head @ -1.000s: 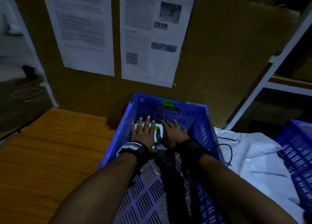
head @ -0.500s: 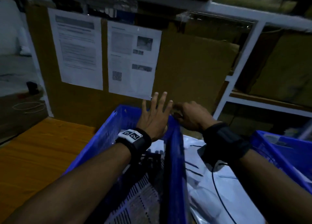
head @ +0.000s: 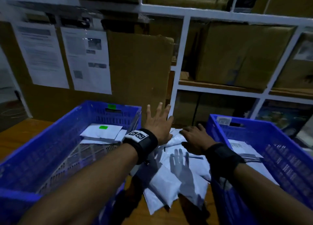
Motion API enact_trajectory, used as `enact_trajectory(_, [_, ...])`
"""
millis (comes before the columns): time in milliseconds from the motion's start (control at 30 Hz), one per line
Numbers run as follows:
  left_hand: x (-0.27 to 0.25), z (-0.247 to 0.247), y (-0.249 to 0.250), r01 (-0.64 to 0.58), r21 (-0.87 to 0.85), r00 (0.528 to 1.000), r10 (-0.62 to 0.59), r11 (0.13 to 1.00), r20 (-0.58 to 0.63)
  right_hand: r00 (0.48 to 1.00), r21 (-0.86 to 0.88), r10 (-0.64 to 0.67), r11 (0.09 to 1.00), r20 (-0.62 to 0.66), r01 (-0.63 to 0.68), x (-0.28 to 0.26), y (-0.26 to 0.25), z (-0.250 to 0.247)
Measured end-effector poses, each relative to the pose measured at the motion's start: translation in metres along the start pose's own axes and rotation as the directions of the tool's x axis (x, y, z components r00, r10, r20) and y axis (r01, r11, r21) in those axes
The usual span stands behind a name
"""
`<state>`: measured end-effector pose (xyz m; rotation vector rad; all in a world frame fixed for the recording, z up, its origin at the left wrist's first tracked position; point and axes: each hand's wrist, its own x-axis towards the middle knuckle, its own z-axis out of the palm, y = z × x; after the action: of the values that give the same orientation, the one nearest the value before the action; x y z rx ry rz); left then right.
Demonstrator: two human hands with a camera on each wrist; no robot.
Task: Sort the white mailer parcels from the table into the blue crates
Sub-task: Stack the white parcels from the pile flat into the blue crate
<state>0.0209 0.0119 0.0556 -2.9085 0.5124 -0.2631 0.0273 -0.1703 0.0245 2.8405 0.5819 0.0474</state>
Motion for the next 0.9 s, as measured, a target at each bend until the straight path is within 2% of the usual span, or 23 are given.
enact_trajectory(167, [-0.008, 0.026, 0.023, 0.103, -0.047, 0.992, -0.099, 0.994, 0.078, 0.989, -0.016, -0.127, 0.992, -0.078, 0.126, -0.007, 0.007, 0.029])
enact_trajectory(367, [-0.003, 0.054, 0.019, 0.203, -0.1, 0.976, -0.193, 0.974, 0.101, 0.986, 0.024, -0.123, 0.992, -0.116, 0.126, 0.007, -0.005, 0.047])
enact_trajectory(500, [0.008, 0.077, 0.015, 0.219, -0.081, 0.968, -0.206, 0.972, 0.142, 0.989, 0.014, -0.073, 0.997, -0.13, 0.075, 0.025, -0.015, 0.054])
enact_trajectory(600, [0.012, 0.093, 0.015, 0.186, -0.06, 0.973, -0.175, 0.981, 0.153, 0.985, 0.047, -0.058, 0.997, -0.165, 0.066, 0.042, -0.02, 0.062])
enact_trajectory(733, [0.016, 0.103, 0.016, 0.132, -0.058, 0.983, -0.123, 0.99, 0.139, 0.984, 0.085, -0.033, 0.995, -0.173, 0.049, 0.066, -0.026, 0.077])
enact_trajectory(900, [0.025, 0.116, 0.017, 0.127, -0.044, 0.986, -0.121, 0.991, 0.113, 0.987, 0.163, 0.043, 0.986, -0.156, -0.017, 0.083, -0.036, 0.094])
